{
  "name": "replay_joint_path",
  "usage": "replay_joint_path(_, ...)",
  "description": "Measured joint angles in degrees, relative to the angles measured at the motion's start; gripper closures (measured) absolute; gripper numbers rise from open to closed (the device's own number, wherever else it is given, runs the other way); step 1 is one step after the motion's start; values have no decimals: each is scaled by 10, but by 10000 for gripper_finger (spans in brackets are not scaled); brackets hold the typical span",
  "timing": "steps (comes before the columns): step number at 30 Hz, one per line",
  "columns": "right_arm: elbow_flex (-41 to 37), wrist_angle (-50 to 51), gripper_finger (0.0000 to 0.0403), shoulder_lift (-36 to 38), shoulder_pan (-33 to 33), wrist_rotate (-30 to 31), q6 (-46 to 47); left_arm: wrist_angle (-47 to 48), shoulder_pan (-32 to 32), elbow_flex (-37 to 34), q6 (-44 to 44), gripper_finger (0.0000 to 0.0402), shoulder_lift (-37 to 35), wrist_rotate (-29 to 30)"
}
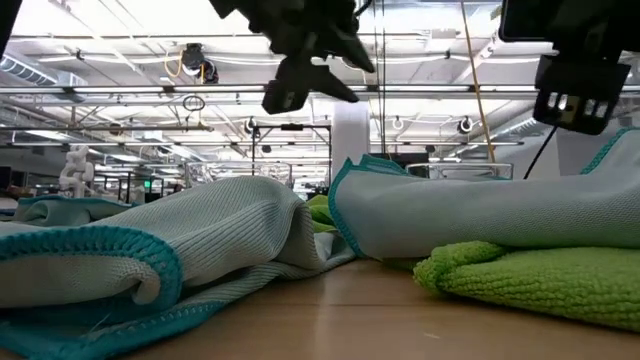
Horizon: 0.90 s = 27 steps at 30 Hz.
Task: Fold microfiber towels
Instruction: Fold the right blue microfiber towel
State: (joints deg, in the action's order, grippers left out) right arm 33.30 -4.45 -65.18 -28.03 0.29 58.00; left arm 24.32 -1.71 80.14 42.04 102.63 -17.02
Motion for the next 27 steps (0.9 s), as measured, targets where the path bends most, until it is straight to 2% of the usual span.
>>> replay_joint_path(3, 18, -5, 222, -30, -2, -9, -72, 54, -1, -1, -58, 247, -7, -15)
replay_joint_path(8, 23, 8, 192, -60, -1, -38, -87, 57, -41, -16, -148, 236, -6, 22)
replay_joint_path(11, 23, 4, 186, -63, -2, -49, -75, 25, -68, -22, -182, 198, -6, 64)
replay_joint_path(15, 23, -10, 189, -63, -2, -49, -58, -16, -88, -24, -195, 125, 7, 112)
replay_joint_path(18, 23, -11, 192, -63, -2, -49, -61, -43, -95, -24, -195, 90, 33, 111)
replay_joint_path(21, 23, -10, 192, -62, -2, -50, -73, -47, -105, -24, -194, 88, 63, 100)
replay_joint_path(27, 23, -11, 192, -57, -13, -49, -67, -34, -120, -25, -189, 131, 78, 110)
